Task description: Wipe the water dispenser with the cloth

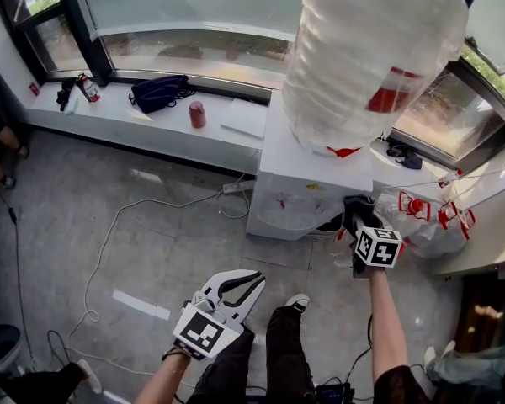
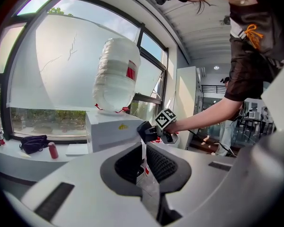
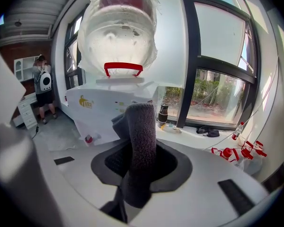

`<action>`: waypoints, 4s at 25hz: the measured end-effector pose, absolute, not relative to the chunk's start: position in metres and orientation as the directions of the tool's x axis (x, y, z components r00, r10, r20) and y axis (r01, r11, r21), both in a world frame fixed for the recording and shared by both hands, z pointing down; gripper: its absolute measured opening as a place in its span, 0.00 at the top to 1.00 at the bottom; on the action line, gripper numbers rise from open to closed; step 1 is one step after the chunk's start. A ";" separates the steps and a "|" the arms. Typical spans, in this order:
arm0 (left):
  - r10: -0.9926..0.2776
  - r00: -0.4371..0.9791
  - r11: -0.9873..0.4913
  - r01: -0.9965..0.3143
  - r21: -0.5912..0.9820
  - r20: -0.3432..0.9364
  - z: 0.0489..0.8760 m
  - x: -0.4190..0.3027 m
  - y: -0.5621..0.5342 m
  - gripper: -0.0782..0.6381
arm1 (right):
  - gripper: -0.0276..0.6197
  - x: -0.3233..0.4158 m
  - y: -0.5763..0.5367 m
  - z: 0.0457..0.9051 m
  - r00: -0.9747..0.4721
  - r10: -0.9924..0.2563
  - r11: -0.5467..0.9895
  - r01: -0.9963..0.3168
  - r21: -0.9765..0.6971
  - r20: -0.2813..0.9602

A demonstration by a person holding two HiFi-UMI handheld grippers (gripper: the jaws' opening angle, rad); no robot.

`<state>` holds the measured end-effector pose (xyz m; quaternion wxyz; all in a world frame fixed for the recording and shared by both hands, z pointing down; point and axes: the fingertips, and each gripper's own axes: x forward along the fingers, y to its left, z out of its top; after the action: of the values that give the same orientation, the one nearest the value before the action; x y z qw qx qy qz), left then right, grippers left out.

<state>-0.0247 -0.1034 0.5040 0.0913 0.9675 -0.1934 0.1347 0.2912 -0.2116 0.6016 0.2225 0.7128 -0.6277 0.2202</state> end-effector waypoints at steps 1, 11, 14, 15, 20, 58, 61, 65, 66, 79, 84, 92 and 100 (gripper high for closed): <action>-0.355 0.887 -0.906 -0.404 0.125 0.297 0.505 -0.026 -0.105 0.83 | 0.79 0.289 -0.210 0.602 0.112 -0.799 -0.111 -0.993 0.038 0.590; -0.397 0.868 -0.883 -0.450 0.135 0.300 0.518 -0.044 -0.114 0.83 | 0.79 0.218 -0.184 0.639 0.022 -0.807 -0.019 -1.000 0.011 0.590; -0.412 0.858 -0.872 -0.469 0.140 0.306 0.524 -0.053 -0.116 0.83 | 0.79 0.187 -0.186 0.661 -0.021 -0.806 0.030 -1.000 0.006 0.592; -0.419 0.855 -0.868 -0.476 0.142 0.307 0.526 -0.056 -0.117 0.83 | 0.79 0.177 -0.187 0.669 -0.036 -0.801 0.046 -0.999 0.002 0.597; -0.444 0.839 -0.850 -0.505 0.148 0.315 0.539 -0.066 -0.128 0.83 | 0.79 0.132 -0.204 0.704 -0.101 -0.786 0.120 -0.993 -0.011 0.610; -0.403 0.832 -0.854 -0.492 0.172 0.382 0.604 -0.053 -0.148 0.83 | 0.79 0.167 -0.292 0.810 -0.007 -0.764 -0.005 -1.000 -0.017 0.645; -0.389 0.838 -0.860 -0.479 0.174 0.383 0.604 -0.044 -0.147 0.83 | 0.79 0.193 -0.279 0.813 0.035 -0.756 -0.062 -0.998 -0.018 0.654; -0.369 0.844 -0.875 -0.457 0.162 0.388 0.605 -0.033 -0.145 0.83 | 0.79 0.235 -0.258 0.819 0.109 -0.740 -0.185 -0.982 -0.045 0.663; -0.366 0.846 -0.876 -0.453 0.163 0.388 0.605 -0.031 -0.144 0.83 | 0.79 0.247 -0.252 0.819 0.131 -0.736 -0.215 -0.976 -0.046 0.665; -0.340 0.855 -0.878 -0.438 0.195 0.393 0.615 -0.012 -0.134 0.83 | 0.79 0.274 -0.204 0.821 0.133 -0.704 -0.133 -0.990 0.054 0.697; -0.347 0.850 -0.875 -0.446 0.189 0.397 0.613 -0.017 -0.135 0.83 | 0.79 0.209 -0.209 0.837 0.014 -0.690 0.013 -0.999 0.031 0.724; -0.401 0.817 -0.845 -0.505 0.178 0.415 0.622 -0.044 -0.147 0.83 | 0.79 0.094 -0.253 0.860 -0.160 -0.668 0.180 -0.982 -0.050 0.727; -0.447 0.780 -0.809 -0.561 0.175 0.438 0.644 -0.066 -0.158 0.83 | 0.78 0.057 -0.301 0.889 -0.196 -0.665 0.131 -0.981 -0.145 0.721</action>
<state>-0.0657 -0.1577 0.6439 0.1496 0.9315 -0.2704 0.1916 0.0572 -0.3013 0.8889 0.2539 0.5810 -0.7080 0.3110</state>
